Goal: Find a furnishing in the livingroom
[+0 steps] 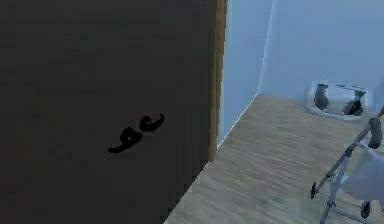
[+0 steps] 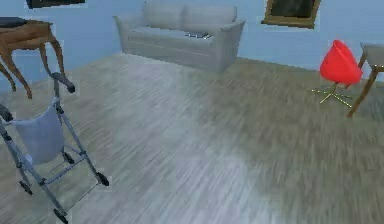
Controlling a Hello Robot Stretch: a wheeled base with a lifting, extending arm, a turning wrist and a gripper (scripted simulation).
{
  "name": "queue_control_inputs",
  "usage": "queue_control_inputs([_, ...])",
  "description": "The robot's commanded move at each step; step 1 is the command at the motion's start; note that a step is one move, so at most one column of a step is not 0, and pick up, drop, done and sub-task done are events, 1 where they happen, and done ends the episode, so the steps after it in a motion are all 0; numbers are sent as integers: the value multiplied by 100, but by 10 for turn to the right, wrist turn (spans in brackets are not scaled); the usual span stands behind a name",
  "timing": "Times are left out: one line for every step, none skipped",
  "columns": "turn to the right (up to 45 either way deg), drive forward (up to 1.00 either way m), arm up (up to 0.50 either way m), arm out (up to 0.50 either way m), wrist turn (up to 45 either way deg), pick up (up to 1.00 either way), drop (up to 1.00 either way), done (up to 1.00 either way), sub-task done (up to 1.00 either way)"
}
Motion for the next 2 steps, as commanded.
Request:
queue_control_inputs([450,0,0,0,0,0,0,0,0])
queue_control_inputs([450,0,0,0,0,0,0,0,0])
